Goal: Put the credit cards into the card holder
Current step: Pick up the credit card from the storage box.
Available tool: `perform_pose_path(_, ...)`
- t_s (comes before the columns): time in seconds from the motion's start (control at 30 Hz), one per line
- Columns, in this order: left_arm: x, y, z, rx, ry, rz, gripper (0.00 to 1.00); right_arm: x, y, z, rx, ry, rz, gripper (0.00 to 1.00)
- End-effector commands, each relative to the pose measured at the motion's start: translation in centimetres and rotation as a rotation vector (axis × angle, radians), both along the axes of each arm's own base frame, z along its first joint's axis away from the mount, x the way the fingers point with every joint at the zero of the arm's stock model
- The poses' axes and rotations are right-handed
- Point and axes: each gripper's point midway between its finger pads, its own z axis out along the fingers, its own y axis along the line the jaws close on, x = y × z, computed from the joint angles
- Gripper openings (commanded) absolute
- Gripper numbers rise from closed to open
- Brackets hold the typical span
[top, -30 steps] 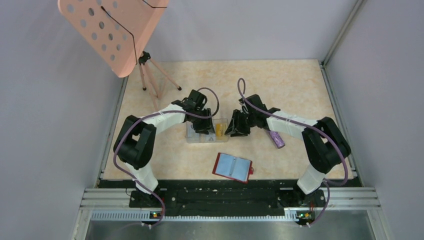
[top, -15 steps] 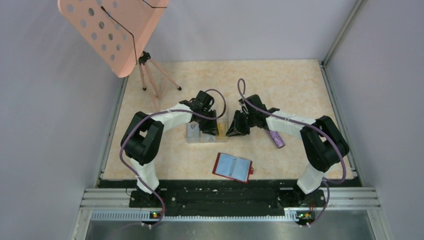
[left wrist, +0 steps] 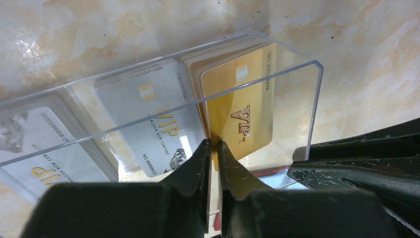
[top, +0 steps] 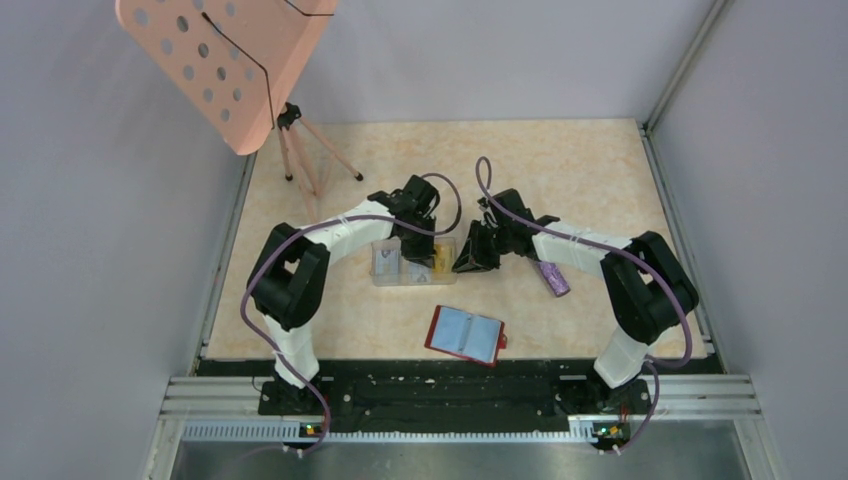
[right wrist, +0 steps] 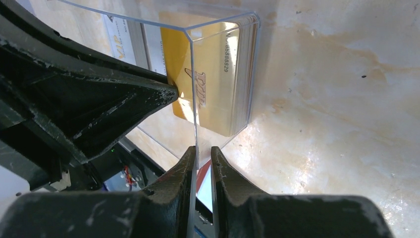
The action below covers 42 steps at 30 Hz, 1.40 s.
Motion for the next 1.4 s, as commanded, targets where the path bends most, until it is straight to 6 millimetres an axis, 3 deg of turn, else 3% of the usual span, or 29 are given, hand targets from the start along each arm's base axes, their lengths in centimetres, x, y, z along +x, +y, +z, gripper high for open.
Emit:
perform_pose_path(0.0,1.0,-0.2,0.5,0.052,-0.056,-0.031,0.15,0.6,0.9,1.0,0.063,-0.032,0.013,0.13)
perform_pose_path(0.1,0.8,-0.4,0.4,0.048,-0.049,-0.038,0.20,0.5,0.9,1.0,0.066,-0.031,0.014,0.13)
perform_pose_path(0.37,0.6,-1.0,0.0,0.074,-0.030,-0.080,0.22,0.5,1.0,1.0,0.069,-0.030,0.018,0.13)
perform_pose_path(0.53,0.9,-1.5,0.8,0.073,-0.048,-0.091,0.16,0.5,1.0,1.1,0.072,-0.032,0.018,0.13)
perform_pose_path(0.83,0.7,-3.0,3.7,-0.031,-0.087,-0.090,0.19,0.5,1.1,1.3,0.081,-0.034,0.014,0.13)
perform_pose_path(1.23,-0.1,-3.9,5.4,-0.130,-0.098,-0.100,0.24,-0.1,0.7,0.9,0.085,-0.028,0.007,0.13)
perform_pose_path(1.37,-0.1,-4.0,4.9,-0.131,-0.087,-0.096,0.26,-0.2,0.7,0.9,0.084,-0.030,0.007,0.13)
